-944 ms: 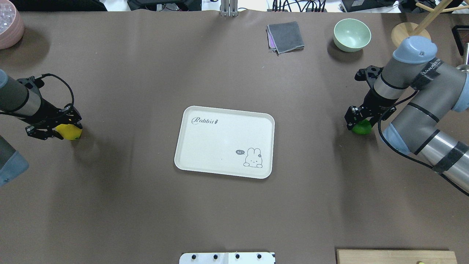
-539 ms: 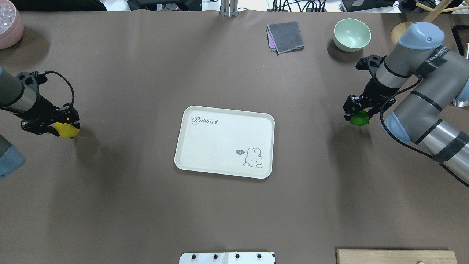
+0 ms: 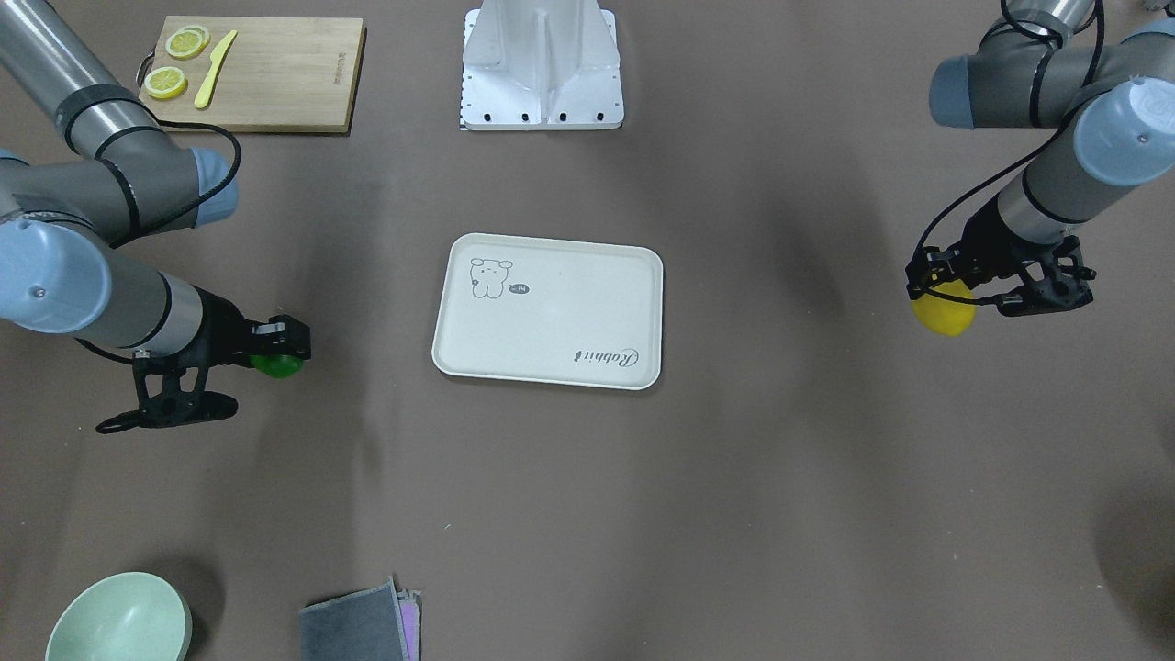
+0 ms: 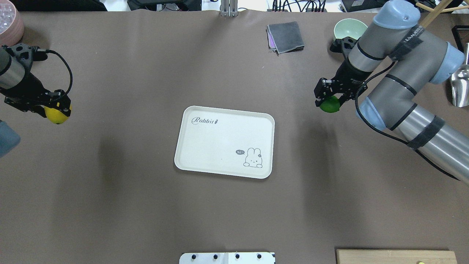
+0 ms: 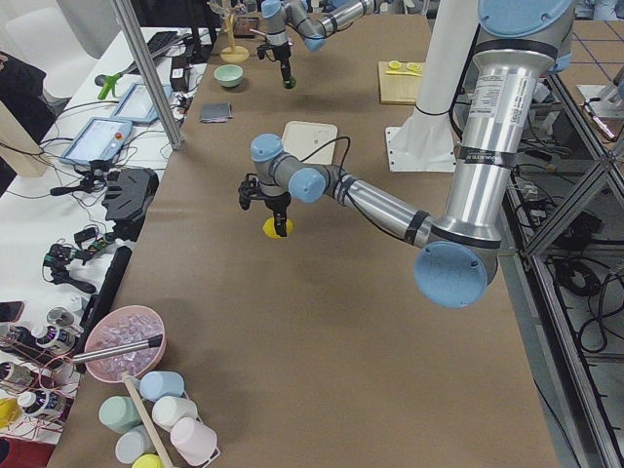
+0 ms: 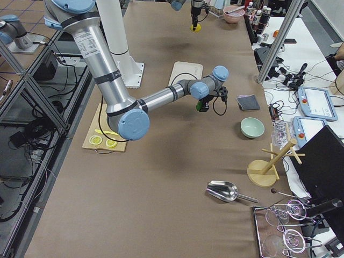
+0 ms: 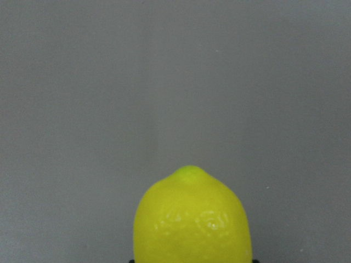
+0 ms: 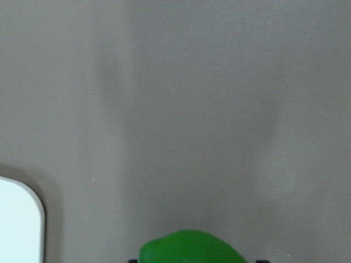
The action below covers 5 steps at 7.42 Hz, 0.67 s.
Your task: Place all lemons on tray
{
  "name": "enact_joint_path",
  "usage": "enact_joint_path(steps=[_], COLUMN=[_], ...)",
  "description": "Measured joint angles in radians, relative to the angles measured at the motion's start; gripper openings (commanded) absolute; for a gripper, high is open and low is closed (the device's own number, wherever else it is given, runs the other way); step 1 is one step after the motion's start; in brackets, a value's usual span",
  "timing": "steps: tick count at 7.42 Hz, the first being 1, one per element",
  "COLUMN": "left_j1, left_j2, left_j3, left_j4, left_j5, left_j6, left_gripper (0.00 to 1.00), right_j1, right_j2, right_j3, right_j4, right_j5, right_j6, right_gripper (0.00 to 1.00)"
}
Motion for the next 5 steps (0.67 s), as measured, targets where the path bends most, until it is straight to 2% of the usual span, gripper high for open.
enact_joint_path(steps=[3,5], left_j1=[-0.043,-0.065], left_j2=[-0.067,-0.213], left_j3=[-0.135,-0.165], left_j4=[0.243,0.459], left_j5=[-0.001,-0.001], left_j6=[0.085,0.102], left_gripper=[0.0,0.0], right_j1=[-0.106,-0.16], right_j2=[0.117,0.181], right_j3=[-0.019,-0.071], right_j4=[0.006,0.051], right_j5=[-0.007,-0.012], right_j6=[0.104,0.104], right_gripper=[0.28,0.29])
